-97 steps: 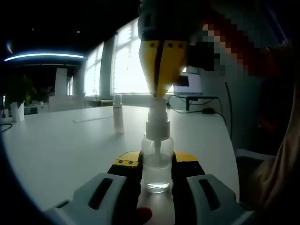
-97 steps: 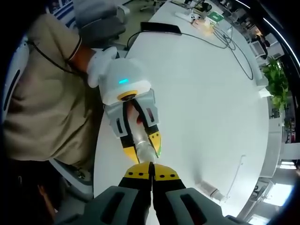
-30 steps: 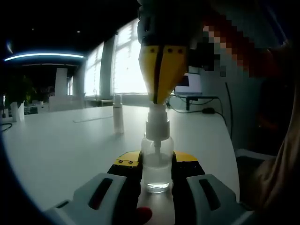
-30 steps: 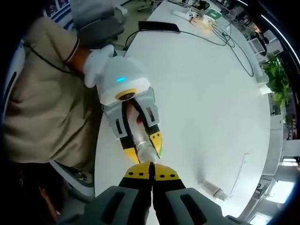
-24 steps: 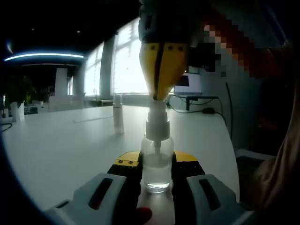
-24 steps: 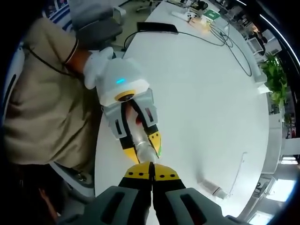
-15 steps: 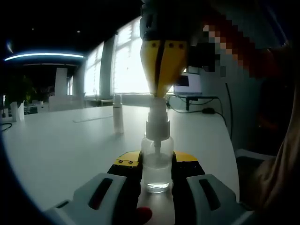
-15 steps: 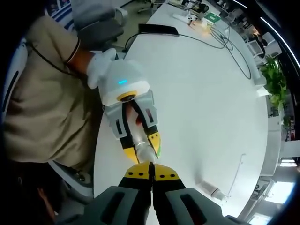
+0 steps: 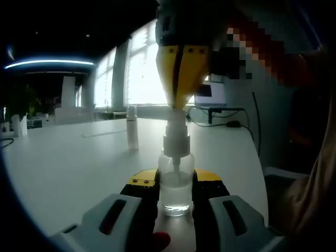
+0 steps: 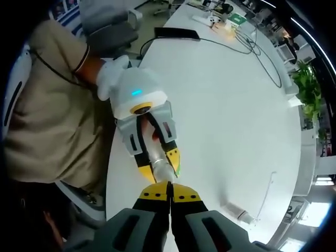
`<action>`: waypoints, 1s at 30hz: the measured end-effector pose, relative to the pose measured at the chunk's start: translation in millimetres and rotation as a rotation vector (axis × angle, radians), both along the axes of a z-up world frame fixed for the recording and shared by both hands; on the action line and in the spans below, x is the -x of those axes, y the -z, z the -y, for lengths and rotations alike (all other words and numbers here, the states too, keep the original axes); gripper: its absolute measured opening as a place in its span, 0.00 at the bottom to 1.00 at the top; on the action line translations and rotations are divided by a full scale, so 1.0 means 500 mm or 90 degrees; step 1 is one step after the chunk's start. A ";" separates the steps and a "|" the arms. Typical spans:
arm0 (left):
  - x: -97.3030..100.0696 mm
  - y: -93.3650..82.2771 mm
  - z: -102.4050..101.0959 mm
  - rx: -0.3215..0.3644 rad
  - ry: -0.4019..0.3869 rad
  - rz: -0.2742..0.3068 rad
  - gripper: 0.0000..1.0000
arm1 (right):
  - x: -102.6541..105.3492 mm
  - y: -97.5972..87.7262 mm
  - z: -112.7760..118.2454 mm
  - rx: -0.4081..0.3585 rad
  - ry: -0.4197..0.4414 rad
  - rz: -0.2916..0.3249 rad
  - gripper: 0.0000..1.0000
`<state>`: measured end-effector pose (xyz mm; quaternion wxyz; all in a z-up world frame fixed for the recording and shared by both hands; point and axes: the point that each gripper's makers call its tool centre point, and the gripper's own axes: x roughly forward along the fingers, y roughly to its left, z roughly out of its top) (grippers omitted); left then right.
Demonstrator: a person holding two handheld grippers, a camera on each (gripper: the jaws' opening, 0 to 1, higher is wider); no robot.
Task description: Clamp pump bottle remove cover press pump head put on cover
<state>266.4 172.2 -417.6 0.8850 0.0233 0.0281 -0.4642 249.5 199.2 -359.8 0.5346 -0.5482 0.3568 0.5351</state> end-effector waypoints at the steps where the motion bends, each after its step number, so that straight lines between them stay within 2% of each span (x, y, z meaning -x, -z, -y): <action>1: 0.001 0.000 0.000 0.000 0.000 0.000 0.15 | 0.000 0.000 0.000 0.000 -0.001 0.000 0.00; 30: 0.001 -0.001 0.001 0.000 0.001 0.000 0.15 | 0.000 0.000 0.000 0.004 -0.007 0.006 0.00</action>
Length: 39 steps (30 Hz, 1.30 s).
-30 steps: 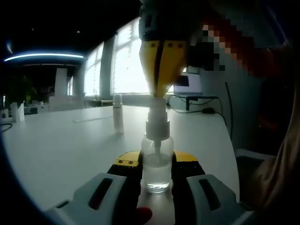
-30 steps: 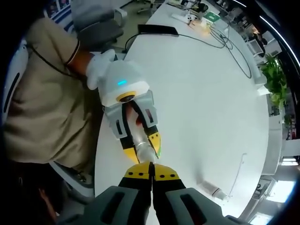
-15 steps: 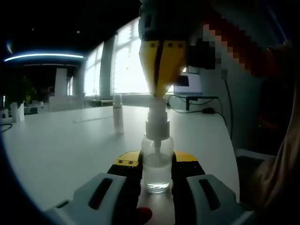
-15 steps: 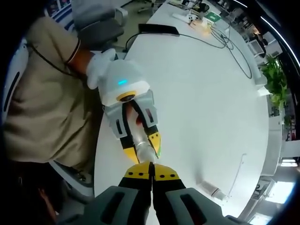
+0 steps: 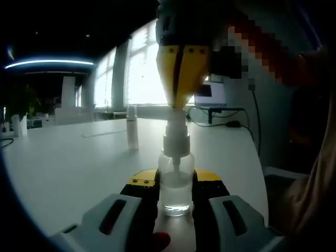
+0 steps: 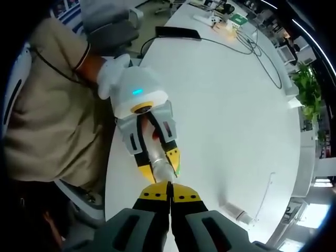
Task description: Clamp pump bottle remove cover press pump head put on cover
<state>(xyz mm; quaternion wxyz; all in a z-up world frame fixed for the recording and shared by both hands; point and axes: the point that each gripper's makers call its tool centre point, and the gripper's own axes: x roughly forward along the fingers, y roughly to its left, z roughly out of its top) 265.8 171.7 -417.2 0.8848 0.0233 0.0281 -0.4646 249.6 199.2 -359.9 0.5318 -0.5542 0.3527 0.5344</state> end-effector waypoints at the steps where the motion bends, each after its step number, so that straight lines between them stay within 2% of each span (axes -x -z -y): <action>1: 0.000 0.000 0.000 0.000 0.000 0.000 0.15 | 0.000 0.000 0.000 0.000 -0.001 0.000 0.00; 16: -0.004 0.002 -0.003 0.000 0.000 -0.001 0.15 | 0.000 0.001 0.000 0.001 0.005 -0.003 0.00; 24: -0.002 0.002 -0.002 -0.001 0.000 0.000 0.15 | 0.001 0.011 0.001 0.019 -0.002 0.002 0.00; 39: -0.001 0.000 0.000 -0.001 0.000 0.000 0.15 | 0.002 0.014 0.003 0.009 0.005 -0.009 0.00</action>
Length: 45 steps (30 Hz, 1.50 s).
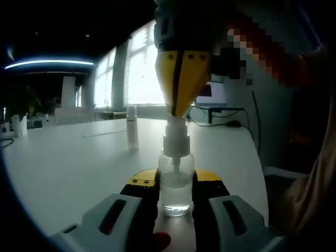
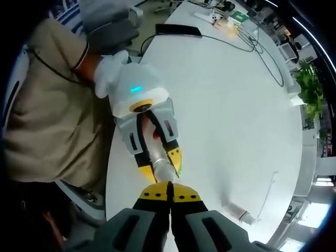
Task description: Clamp pump bottle remove cover press pump head put on cover
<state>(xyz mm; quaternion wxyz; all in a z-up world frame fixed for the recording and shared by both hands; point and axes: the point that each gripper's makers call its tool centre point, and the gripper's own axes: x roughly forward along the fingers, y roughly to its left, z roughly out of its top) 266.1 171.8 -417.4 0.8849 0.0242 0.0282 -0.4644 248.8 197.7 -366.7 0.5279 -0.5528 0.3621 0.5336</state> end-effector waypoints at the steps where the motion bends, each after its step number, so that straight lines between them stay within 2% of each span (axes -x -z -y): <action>1: 0.000 0.000 0.000 0.000 0.000 0.000 0.15 | 0.000 0.000 0.000 -0.003 0.000 -0.001 0.00; 7: -0.001 0.001 -0.001 0.000 0.001 0.001 0.15 | 0.001 -0.001 0.001 -0.016 0.006 -0.005 0.00; 16: -0.001 0.001 -0.002 0.000 0.000 -0.001 0.15 | 0.000 -0.014 0.000 -0.006 -0.006 0.020 0.00; 22: -0.002 0.002 -0.002 0.001 0.001 -0.001 0.15 | -0.001 -0.015 -0.001 -0.020 -0.003 0.018 0.00; 45: -0.004 0.002 -0.004 0.000 0.000 0.000 0.15 | -0.001 -0.014 -0.003 -0.020 -0.006 0.015 0.00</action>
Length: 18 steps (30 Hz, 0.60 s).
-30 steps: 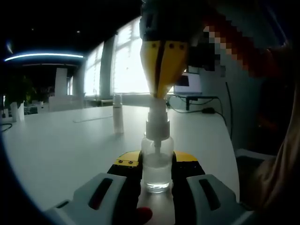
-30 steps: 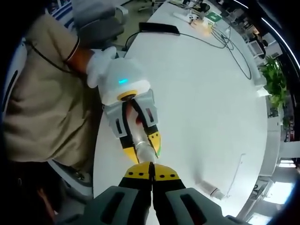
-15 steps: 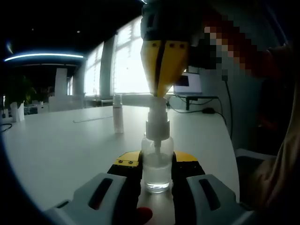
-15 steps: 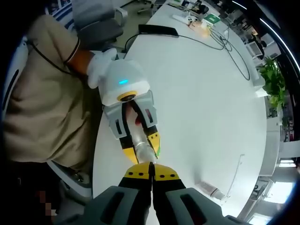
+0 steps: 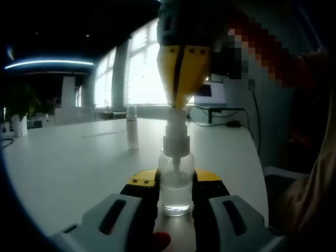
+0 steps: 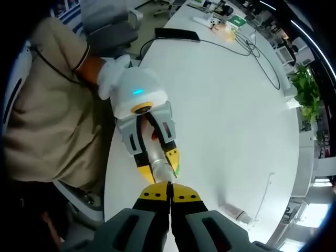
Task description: Clamp pump bottle remove cover press pump head put on cover
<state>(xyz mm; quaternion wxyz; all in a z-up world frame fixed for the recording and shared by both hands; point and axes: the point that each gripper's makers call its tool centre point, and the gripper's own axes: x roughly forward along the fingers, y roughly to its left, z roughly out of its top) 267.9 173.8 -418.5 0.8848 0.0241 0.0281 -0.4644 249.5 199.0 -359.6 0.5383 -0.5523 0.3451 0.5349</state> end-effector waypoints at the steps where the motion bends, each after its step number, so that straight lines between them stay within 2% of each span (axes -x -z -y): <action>1: 0.000 0.000 0.000 0.000 0.000 0.000 0.15 | 0.000 0.000 0.000 0.000 0.001 0.000 0.00; 18: 0.001 -0.001 0.002 0.000 0.000 -0.001 0.15 | 0.000 0.000 0.001 0.000 0.000 -0.002 0.00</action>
